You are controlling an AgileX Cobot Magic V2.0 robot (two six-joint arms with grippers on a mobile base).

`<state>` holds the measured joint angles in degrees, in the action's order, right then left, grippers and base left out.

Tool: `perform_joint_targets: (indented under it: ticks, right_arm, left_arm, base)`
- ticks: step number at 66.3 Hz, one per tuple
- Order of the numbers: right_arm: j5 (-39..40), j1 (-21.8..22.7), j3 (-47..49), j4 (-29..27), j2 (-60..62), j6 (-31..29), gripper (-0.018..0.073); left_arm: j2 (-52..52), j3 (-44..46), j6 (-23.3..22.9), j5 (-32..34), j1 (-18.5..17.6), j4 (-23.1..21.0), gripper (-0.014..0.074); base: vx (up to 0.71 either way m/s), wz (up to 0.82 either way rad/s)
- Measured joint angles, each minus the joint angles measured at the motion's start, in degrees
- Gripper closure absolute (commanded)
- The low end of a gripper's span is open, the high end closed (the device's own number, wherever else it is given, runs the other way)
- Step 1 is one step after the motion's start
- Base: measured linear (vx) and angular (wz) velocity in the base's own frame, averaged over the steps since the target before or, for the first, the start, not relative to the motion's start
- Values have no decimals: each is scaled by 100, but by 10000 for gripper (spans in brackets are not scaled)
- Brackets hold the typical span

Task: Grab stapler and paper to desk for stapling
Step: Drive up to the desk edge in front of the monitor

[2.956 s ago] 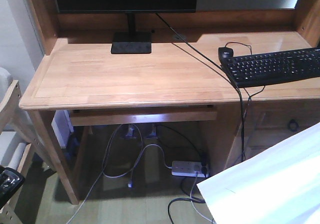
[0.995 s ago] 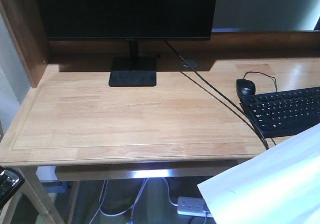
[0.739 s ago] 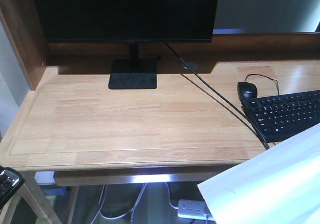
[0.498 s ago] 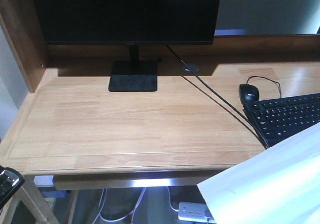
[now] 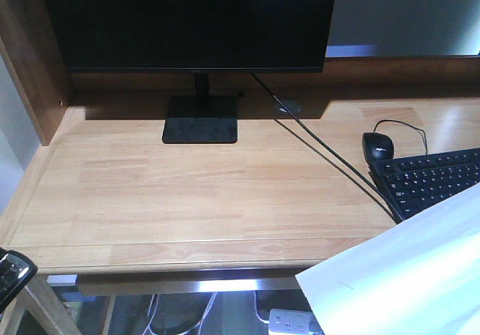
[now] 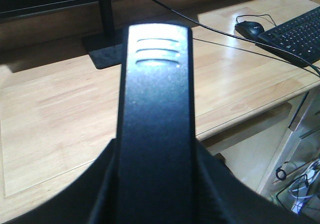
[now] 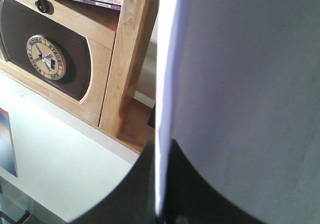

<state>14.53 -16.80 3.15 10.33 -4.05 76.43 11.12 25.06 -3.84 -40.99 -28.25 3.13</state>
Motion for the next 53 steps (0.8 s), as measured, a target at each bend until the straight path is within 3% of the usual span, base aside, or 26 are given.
perform_joint_targets:
  ticks: [53]
  right_arm:
    - [0, 0, 0, 0, 0, 0, 564]
  left_arm:
    - [0, 0, 0, 0, 0, 0, 603]
  base:
    - [4, 0]
